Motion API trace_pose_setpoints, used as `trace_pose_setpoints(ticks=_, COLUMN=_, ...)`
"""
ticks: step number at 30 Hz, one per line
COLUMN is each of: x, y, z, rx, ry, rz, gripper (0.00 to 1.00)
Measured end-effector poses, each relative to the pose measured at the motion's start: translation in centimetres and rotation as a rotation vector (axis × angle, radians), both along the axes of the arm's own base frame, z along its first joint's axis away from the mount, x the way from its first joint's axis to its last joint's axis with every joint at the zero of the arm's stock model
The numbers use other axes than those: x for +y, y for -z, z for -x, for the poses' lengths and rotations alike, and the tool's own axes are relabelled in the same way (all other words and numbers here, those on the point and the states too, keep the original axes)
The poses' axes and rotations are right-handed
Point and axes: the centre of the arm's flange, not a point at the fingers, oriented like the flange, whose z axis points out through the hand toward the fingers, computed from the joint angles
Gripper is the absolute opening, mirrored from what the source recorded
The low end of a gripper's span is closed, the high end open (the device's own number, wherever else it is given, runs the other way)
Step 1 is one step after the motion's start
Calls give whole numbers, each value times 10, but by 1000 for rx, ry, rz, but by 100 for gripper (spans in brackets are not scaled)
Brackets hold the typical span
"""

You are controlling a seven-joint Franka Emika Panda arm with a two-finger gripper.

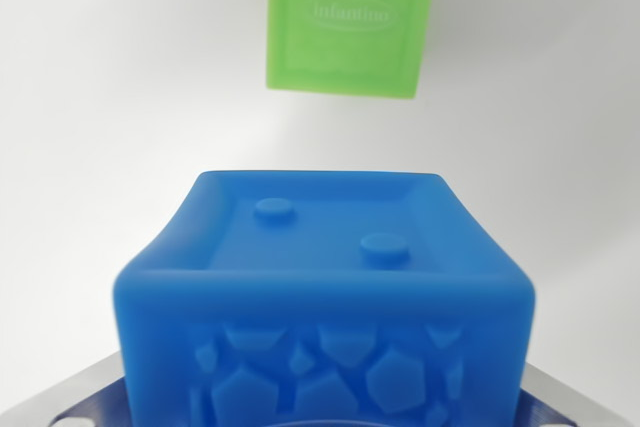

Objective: Stack cube

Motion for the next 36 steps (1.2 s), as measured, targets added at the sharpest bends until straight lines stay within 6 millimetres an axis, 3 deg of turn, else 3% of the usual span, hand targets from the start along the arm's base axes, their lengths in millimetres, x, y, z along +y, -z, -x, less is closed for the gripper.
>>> trace_pose_setpoints(ticks=36, x=-47, y=8, z=-47, rx=0, ry=36, rz=1, gripper=0)
